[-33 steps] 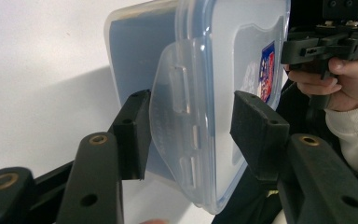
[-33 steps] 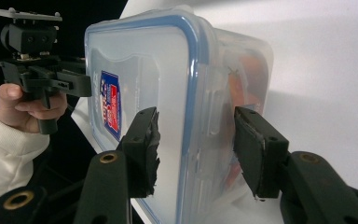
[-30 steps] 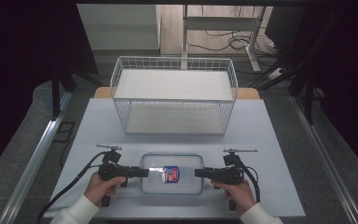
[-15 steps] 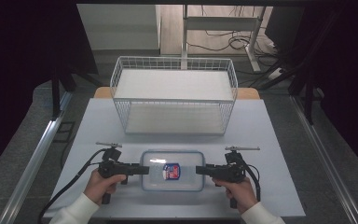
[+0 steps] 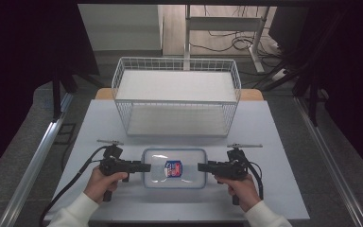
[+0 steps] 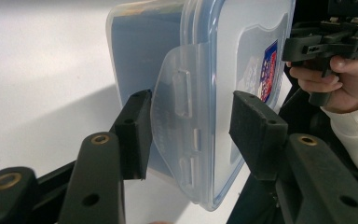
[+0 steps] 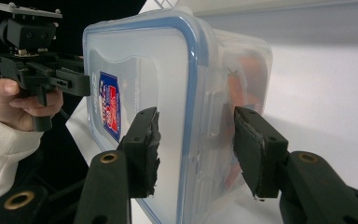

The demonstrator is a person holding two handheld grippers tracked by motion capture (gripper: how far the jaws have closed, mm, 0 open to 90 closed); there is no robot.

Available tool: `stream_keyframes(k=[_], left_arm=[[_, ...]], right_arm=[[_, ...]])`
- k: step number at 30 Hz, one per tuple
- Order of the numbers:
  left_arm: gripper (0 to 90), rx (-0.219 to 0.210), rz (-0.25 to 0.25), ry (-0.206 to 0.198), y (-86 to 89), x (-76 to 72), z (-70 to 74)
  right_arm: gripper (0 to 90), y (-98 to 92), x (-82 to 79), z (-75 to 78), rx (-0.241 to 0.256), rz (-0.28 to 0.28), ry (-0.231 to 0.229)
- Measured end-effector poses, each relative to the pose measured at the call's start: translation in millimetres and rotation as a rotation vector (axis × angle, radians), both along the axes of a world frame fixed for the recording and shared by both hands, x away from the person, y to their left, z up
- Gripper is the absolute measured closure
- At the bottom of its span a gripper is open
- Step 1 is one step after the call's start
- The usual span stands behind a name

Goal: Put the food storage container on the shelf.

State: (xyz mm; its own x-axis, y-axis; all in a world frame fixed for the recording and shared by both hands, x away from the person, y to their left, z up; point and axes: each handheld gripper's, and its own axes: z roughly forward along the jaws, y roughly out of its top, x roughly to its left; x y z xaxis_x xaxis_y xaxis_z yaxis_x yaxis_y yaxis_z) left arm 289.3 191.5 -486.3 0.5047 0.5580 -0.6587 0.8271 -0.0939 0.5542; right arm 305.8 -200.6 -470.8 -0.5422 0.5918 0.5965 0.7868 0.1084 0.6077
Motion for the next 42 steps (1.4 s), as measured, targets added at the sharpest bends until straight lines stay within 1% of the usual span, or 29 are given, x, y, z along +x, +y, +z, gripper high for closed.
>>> stream_keyframes(k=[4, 10, 11, 17, 25, 27, 29, 31, 32, 36, 40, 42], left_arm=[[49.9, -0.004, 0.007, -0.005, 3.1, 7.6, 0.1], [50.0, 0.005, 0.012, -0.018, 9.0, 18.5, -0.7], [50.0, 0.006, 0.013, -0.019, 9.2, 20.4, -0.7], [50.0, 0.001, 0.012, -0.022, 8.1, 33.8, 0.3], [50.0, -0.015, 0.01, -0.029, 6.2, 51.4, 1.0], [50.0, -0.013, 0.008, -0.032, 6.0, 56.0, 1.5], [50.0, -0.008, 0.006, -0.039, 5.3, 60.5, 2.7], [50.0, -0.009, 0.008, -0.042, 4.5, 65.2, 3.2], [50.0, -0.013, 0.011, -0.041, 3.8, 67.7, 3.0], [50.0, -0.022, 0.017, -0.043, 2.7, 78.2, 3.5], [50.0, -0.022, 0.019, -0.056, 2.9, 86.4, 4.3], [50.0, -0.021, 0.027, -0.058, 2.8, 89.9, 4.2]], right_arm=[[51.7, 2.5, 9.1, 2.3, -0.004, 0.007, -0.015], [51.7, 9.3, 23.2, 0.7, -0.008, 0.019, -0.021], [51.7, 10.2, 27.5, 0.0, -0.008, 0.021, -0.02], [51.7, 9.2, 37.0, 1.2, -0.01, 0.019, -0.027], [51.8, 6.9, 53.9, 7.5, -0.016, 0.012, -0.034], [51.8, 6.8, 60.4, 9.2, -0.022, 0.012, -0.04], [51.8, 6.5, 62.5, 9.3, -0.021, 0.013, -0.041], [51.8, 5.2, 69.5, 9.2, -0.019, 0.011, -0.045], [51.8, 5.2, 69.5, 9.2, -0.019, 0.011, -0.045], [51.8, 3.9, 80.1, 12.0, -0.024, 0.006, -0.053], [51.7, 4.2, 92.6, 15.5, -0.029, 0.013, -0.062], [51.7, 4.4, 95.0, 15.1, -0.028, 0.013, -0.065]])
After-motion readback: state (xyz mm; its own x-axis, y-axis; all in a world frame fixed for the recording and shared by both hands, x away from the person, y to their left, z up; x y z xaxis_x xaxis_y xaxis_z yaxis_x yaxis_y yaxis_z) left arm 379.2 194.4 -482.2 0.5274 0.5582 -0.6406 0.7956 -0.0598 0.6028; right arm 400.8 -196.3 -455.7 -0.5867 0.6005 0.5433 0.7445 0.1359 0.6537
